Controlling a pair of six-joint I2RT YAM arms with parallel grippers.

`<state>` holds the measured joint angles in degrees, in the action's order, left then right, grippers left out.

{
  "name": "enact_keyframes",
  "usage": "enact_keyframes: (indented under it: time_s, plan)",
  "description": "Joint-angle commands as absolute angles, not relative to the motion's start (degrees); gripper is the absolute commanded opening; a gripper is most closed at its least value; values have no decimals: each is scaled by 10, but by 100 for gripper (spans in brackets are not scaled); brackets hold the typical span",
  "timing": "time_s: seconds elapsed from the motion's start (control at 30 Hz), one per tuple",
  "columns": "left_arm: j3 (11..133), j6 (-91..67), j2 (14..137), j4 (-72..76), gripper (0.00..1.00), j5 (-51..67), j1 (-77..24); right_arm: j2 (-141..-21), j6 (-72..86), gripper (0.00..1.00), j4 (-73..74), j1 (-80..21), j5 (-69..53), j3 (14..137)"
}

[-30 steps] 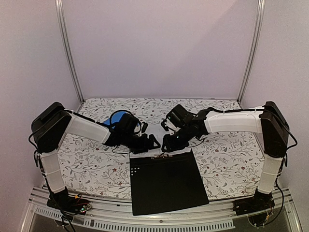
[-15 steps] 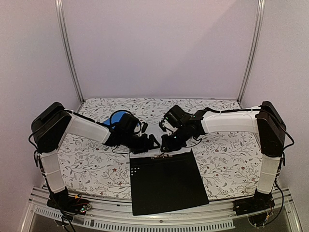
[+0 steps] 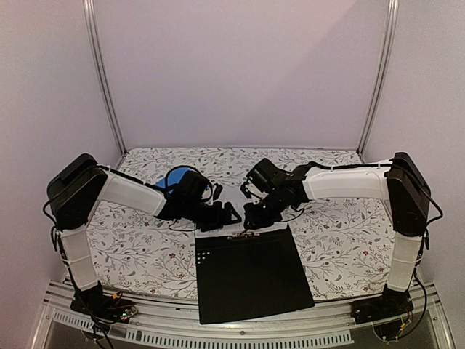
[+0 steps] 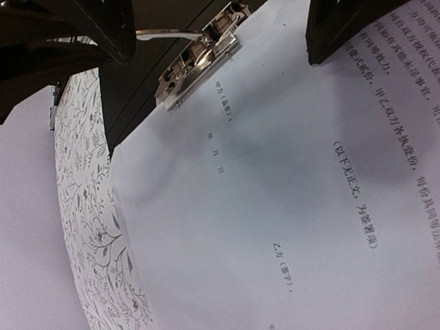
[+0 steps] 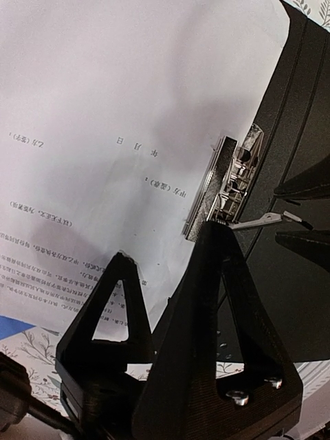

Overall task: Put the files into the folder
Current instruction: Clamp the file at the center of the board.

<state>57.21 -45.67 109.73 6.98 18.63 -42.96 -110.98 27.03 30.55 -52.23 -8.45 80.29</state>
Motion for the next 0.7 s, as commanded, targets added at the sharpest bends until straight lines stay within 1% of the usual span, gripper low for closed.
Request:
enact_keyframes:
  time_s: [0.0,0.37,0.67]
  plan:
    - [552,-452,1107,16,86,167,-433,-1112,271,16,320,-526,-70,813]
    - [550,-452,1106,16,86,166,-433,-1114,275,0,321,-526,-65,808]
    - [550,-447,1107,15,86,168,-433,-1119,278,0,320,-523,-54,779]
